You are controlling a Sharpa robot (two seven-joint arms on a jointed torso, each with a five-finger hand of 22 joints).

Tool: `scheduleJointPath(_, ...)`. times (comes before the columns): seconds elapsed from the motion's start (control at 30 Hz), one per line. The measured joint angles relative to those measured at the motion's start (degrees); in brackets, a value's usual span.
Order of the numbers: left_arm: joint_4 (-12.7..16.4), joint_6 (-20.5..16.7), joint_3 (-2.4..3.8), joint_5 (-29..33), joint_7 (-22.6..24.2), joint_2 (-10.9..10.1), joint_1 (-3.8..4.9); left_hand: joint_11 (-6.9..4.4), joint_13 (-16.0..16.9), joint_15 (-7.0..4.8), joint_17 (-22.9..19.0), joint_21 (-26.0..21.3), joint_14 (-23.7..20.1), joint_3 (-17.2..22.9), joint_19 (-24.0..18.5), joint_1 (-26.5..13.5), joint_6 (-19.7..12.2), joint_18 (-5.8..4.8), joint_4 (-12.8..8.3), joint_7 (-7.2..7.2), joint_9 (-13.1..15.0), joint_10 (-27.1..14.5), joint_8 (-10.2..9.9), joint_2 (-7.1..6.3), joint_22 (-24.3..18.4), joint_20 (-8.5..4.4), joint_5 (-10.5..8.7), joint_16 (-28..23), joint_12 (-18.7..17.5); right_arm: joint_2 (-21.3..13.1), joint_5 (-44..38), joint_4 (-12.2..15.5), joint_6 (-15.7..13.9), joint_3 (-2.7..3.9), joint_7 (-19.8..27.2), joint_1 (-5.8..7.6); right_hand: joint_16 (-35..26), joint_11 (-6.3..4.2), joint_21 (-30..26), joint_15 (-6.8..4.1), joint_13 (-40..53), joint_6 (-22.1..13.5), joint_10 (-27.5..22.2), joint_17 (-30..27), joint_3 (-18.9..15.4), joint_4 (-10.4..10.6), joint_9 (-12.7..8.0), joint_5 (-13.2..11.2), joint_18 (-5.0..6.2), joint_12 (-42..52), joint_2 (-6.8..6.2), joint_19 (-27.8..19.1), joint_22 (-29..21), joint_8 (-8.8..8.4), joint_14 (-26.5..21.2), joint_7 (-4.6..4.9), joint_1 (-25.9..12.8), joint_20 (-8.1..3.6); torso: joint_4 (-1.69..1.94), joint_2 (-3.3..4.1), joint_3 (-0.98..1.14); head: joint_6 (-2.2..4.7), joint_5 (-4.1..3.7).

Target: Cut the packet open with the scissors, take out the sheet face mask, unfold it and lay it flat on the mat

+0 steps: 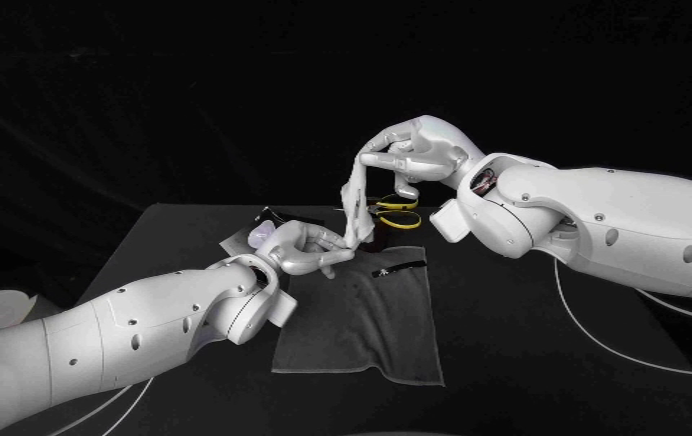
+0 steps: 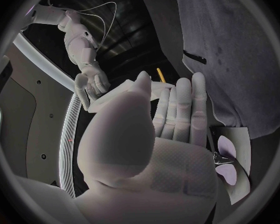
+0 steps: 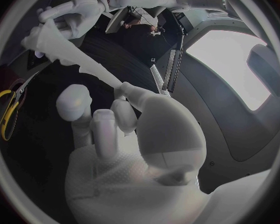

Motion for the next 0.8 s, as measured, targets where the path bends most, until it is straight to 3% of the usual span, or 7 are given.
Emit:
scheduleJointPath(0.2, -0.35, -0.28, 0.06, 2.19, 0.43, 1.54, -0.02, 0.00, -0.02, 0.00, -0.01, 0.00, 0.00, -0.26, 0.00, 0.03, 0.00, -0.01, 0.26, 0.00, 0.05, 0.00, 0.16, 0.03, -0.01, 0.00, 0.00, 0.00, 0.23, 0.22, 0.29, -0.14, 0.18, 0.00, 0.04, -0.03, 0.15, 0.00, 0.00, 0.00, 0.00, 0.00, 0.00, 0.00, 0.00, 0.00, 0.00, -0.01, 0.00, 0.00, 0.00, 0.00, 0.03, 0.02, 0.00, 0.00, 0.00, 0.00, -0.04, 0.01, -0.02, 0.13, 0.09)
scheduleJointPath(0.47, 0.32, -0.61, 0.10, 4.62, 1.78, 1.15, -0.04, 0.00, -0.06, 0.00, -0.02, -0.27, 0.01, -2.07, -0.01, 0.03, -0.19, -0.03, 1.28, -0.19, 0.05, 0.00, 0.86, 0.03, -0.26, 0.00, 0.00, 0.28, 1.27, 0.57, 0.51, -0.50, 0.41, 0.00, 0.04, -0.15, 0.15, 0.00, 0.00, 0.01, 0.08, -0.01, 0.00, -0.05, 0.00, 0.00, 0.00, -0.13, 0.00, 0.00, 0.00, 0.00, 0.04, 0.08, -0.01, 0.00, 0.00, 0.00, -0.03, 0.03, 0.06, -0.09, 0.20)
scheduleJointPath(0.8, 1.37, -1.14, 0.13, 6.93, 4.53, 0.11, -0.05, -0.22, -0.05, -0.21, -0.19, -0.50, -0.20, -2.11, 0.20, 3.48, 0.11, -0.42, 1.84, -0.54, -0.02, 0.23, 2.14, 3.48, -0.41, -0.21, 0.00, 0.28, 1.95, 0.51, 0.65, -1.02, 0.72, 0.00, 0.04, -0.51, 0.14, 0.00, -0.05, 0.02, 0.13, -0.01, 0.00, -0.05, 0.00, 0.00, 0.00, -0.25, 0.00, 0.00, 0.00, 0.00, 0.00, 0.17, -0.02, -0.01, 0.00, 0.00, 0.00, 0.01, 0.04, -0.11, -0.09)
